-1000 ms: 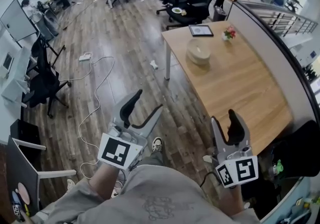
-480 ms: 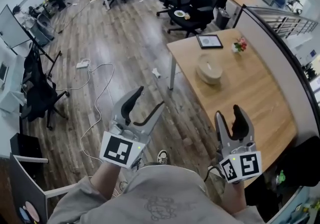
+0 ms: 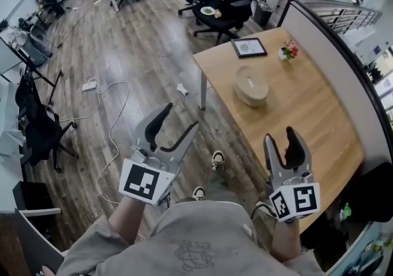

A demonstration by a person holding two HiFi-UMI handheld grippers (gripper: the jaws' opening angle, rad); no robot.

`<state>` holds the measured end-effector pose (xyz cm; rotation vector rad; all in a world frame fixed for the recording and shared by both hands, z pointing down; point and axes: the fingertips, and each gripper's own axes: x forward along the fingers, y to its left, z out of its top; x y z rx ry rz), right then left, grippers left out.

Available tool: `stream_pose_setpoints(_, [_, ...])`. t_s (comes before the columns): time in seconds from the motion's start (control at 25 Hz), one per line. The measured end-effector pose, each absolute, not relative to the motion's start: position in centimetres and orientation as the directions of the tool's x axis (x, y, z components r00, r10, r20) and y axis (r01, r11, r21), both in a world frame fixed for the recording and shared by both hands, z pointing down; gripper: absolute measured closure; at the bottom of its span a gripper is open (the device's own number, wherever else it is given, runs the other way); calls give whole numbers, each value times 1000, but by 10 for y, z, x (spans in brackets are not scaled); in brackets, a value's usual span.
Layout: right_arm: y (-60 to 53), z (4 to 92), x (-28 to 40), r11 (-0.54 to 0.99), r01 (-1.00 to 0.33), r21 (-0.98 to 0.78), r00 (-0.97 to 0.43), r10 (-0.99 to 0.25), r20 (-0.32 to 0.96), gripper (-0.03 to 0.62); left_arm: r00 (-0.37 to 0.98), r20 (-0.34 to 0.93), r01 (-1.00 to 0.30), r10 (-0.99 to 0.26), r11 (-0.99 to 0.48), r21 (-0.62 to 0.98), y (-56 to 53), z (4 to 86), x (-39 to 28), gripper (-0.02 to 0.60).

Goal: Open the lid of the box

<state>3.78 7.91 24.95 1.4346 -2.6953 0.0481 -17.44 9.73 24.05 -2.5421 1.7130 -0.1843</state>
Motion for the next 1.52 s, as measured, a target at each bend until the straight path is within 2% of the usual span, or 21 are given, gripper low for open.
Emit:
stream_pose_setpoints(0.96, [-202, 285, 97, 549, -836, -16, -544, -823, 162, 370, 412, 139, -888, -901, -431, -163, -188, 255, -109, 321])
stream_pose_setpoints(1.52, [-250, 295, 113, 488, -872, -35, -484, -849, 214, 370, 477, 140, -861, -868, -493, -122, -253, 258, -100, 324])
